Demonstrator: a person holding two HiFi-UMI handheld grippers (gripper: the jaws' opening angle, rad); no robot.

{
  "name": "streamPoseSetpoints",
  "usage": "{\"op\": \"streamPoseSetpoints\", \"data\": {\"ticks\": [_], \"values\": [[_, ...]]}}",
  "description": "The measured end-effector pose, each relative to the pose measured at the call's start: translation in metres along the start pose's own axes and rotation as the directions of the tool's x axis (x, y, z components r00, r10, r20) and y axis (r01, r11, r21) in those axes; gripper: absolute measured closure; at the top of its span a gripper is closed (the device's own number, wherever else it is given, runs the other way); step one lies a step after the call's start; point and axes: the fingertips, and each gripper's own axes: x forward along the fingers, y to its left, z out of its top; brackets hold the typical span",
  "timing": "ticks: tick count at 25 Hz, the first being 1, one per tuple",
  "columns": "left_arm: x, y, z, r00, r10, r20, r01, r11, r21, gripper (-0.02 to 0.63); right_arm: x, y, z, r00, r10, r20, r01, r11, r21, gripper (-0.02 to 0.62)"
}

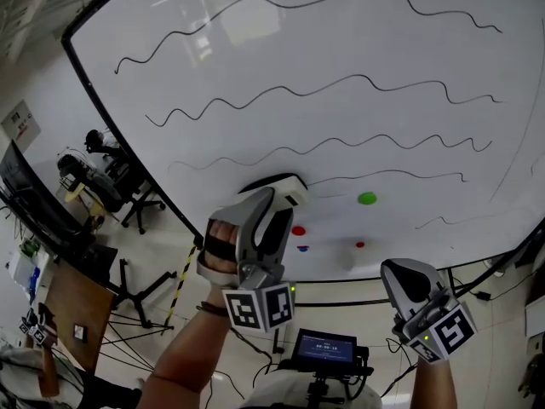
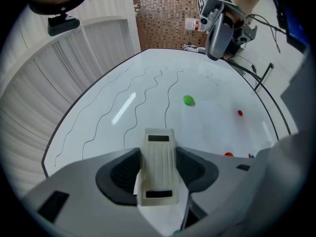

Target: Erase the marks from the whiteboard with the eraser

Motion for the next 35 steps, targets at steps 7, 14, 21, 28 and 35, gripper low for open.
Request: {"op": "streamPoseSetpoints", "data": {"ticks": [7, 14, 21, 28, 35], "values": [[-0.001, -0.010, -0.008, 0.997, -0.021, -0.074, 0.020, 1.000, -0.018, 0.353, 0.020, -0.015, -0.003, 0.999, 0.034, -0.026, -0.033, 0.999, 0.043, 0.589], [0.003, -0.012, -0.002, 0.992, -0.015, -0.127, 0.011, 0.999, -0.032, 0.353, 0.019, -0.024, -0.002, 0.995, 0.099, -0.030, -0.098, 0.994, 0.054, 0.589], [0.005, -0.003, 0.012, 0.994, 0.014, -0.113, -0.014, 1.000, 0.004, 0.353, 0.024, -0.014, 0.002, 0.993, 0.114, -0.037, -0.112, 0.992, 0.055, 0.589], [0.015, -0.020, 0.043, 0.996, 0.003, -0.085, -0.003, 1.000, -0.001, 0.353, 0.011, -0.023, 0.003, 0.993, 0.108, -0.042, -0.106, 0.993, 0.046, 0.589], [0.004, -0.016, 0.023, 0.998, -0.027, -0.063, 0.027, 1.000, -0.004, 0.351, 0.023, -0.002, 0.006, 0.995, 0.078, -0.058, -0.077, 0.997, 0.024, 0.589]]}}
